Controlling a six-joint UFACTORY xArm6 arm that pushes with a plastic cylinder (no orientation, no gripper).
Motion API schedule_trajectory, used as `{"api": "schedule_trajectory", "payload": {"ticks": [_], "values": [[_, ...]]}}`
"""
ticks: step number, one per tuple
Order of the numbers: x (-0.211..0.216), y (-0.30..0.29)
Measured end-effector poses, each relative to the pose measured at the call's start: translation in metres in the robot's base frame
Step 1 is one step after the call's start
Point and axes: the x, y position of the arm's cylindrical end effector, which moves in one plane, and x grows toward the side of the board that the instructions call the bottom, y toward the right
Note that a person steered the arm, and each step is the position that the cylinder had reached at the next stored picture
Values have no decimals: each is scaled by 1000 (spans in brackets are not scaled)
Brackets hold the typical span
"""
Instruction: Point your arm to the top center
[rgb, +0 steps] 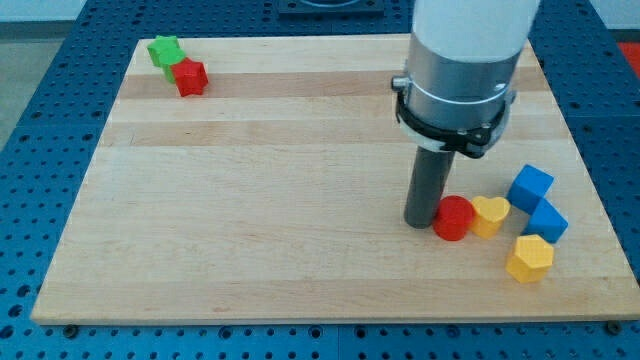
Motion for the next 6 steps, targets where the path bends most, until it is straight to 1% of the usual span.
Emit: {"api": "schedule_trajectory", "payload": {"ticks": [1,3,4,5,6], "values": [[-2,3],[-131,0],[-196,-48],[-268,-123],[-315,-150]]}}
